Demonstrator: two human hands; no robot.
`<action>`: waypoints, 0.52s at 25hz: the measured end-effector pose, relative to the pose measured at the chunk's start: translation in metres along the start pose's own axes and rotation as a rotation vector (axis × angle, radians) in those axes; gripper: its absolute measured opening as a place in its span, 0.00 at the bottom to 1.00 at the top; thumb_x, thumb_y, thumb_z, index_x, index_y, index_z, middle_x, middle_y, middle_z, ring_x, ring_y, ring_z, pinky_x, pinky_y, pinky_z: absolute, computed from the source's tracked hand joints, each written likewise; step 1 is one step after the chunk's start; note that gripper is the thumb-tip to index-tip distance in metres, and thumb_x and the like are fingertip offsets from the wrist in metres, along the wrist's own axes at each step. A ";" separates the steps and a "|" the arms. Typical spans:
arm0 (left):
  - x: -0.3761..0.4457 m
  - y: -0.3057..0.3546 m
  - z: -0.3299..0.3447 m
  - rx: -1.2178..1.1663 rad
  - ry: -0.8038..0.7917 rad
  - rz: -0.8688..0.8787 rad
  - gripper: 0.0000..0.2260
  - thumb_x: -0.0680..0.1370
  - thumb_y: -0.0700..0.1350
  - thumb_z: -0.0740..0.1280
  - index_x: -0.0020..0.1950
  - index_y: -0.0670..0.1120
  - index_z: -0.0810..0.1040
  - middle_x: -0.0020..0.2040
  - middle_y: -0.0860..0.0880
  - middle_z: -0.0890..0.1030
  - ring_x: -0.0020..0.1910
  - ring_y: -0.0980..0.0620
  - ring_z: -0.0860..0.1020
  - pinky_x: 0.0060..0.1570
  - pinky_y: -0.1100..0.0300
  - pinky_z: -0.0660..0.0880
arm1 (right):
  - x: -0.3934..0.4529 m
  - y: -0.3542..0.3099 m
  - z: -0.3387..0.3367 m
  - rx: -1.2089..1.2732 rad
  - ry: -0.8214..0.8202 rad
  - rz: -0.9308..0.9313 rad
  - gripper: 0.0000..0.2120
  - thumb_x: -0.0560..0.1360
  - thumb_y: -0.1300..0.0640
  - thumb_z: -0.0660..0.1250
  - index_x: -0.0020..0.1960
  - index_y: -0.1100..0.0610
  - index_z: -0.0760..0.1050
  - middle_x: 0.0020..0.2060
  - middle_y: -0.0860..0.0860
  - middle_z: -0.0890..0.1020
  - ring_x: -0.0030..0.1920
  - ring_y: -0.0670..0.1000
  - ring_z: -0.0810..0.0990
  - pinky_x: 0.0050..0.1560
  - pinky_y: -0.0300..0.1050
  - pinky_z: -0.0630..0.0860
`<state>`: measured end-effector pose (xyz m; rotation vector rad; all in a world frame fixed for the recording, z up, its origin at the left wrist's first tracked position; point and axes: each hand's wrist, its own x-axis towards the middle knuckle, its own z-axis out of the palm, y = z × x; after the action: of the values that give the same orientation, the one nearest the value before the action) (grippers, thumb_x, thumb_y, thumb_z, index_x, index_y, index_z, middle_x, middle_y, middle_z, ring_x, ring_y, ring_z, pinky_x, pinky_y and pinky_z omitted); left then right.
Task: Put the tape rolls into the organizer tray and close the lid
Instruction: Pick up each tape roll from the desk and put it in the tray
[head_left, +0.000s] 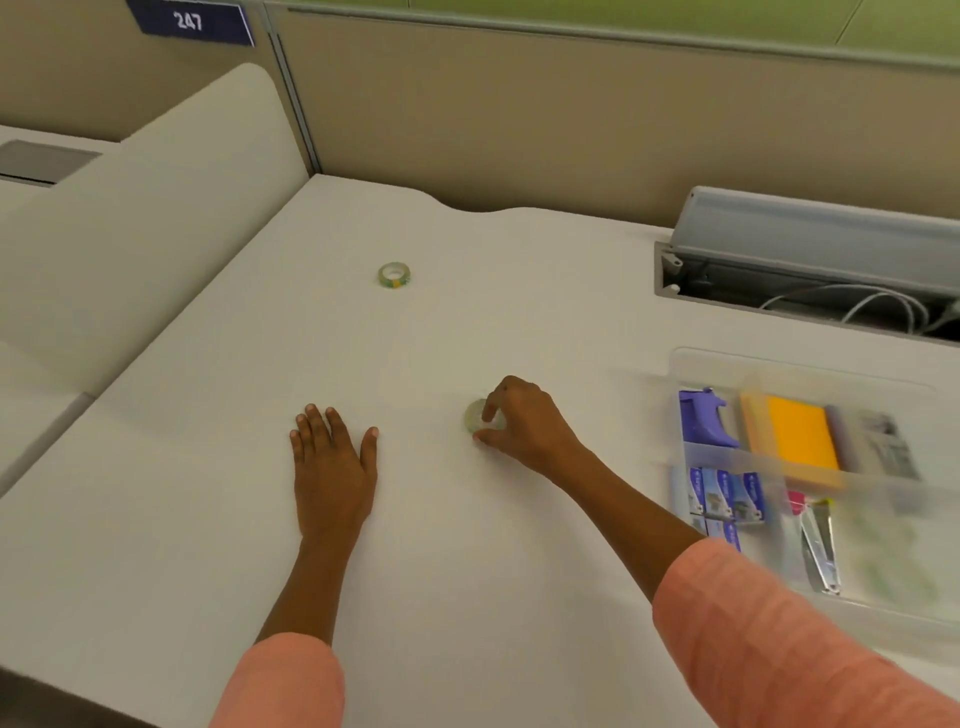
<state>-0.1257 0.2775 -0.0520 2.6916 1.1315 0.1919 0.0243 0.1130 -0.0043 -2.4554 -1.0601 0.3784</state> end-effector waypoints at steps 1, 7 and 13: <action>-0.002 0.003 0.001 -0.020 -0.007 0.034 0.28 0.80 0.52 0.52 0.72 0.34 0.55 0.75 0.35 0.56 0.75 0.40 0.53 0.76 0.49 0.50 | -0.014 0.005 -0.006 0.042 0.025 0.025 0.15 0.69 0.54 0.71 0.54 0.58 0.75 0.53 0.55 0.77 0.52 0.57 0.77 0.49 0.47 0.72; -0.043 0.066 0.017 -0.108 -0.057 0.157 0.28 0.79 0.53 0.52 0.73 0.37 0.54 0.76 0.37 0.54 0.76 0.42 0.51 0.75 0.51 0.48 | -0.103 0.051 -0.054 0.219 0.268 0.143 0.29 0.67 0.57 0.73 0.66 0.56 0.69 0.58 0.54 0.75 0.53 0.53 0.77 0.54 0.46 0.75; -0.069 0.122 0.030 -0.089 -0.065 0.207 0.27 0.80 0.51 0.53 0.72 0.34 0.55 0.75 0.34 0.55 0.75 0.40 0.53 0.76 0.50 0.49 | -0.200 0.141 -0.127 0.039 0.573 0.353 0.25 0.64 0.56 0.76 0.59 0.55 0.76 0.59 0.56 0.75 0.60 0.57 0.74 0.59 0.54 0.71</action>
<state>-0.0840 0.1405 -0.0535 2.7107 0.8063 0.1821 0.0294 -0.1569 0.0515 -2.4807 -0.3804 -0.1984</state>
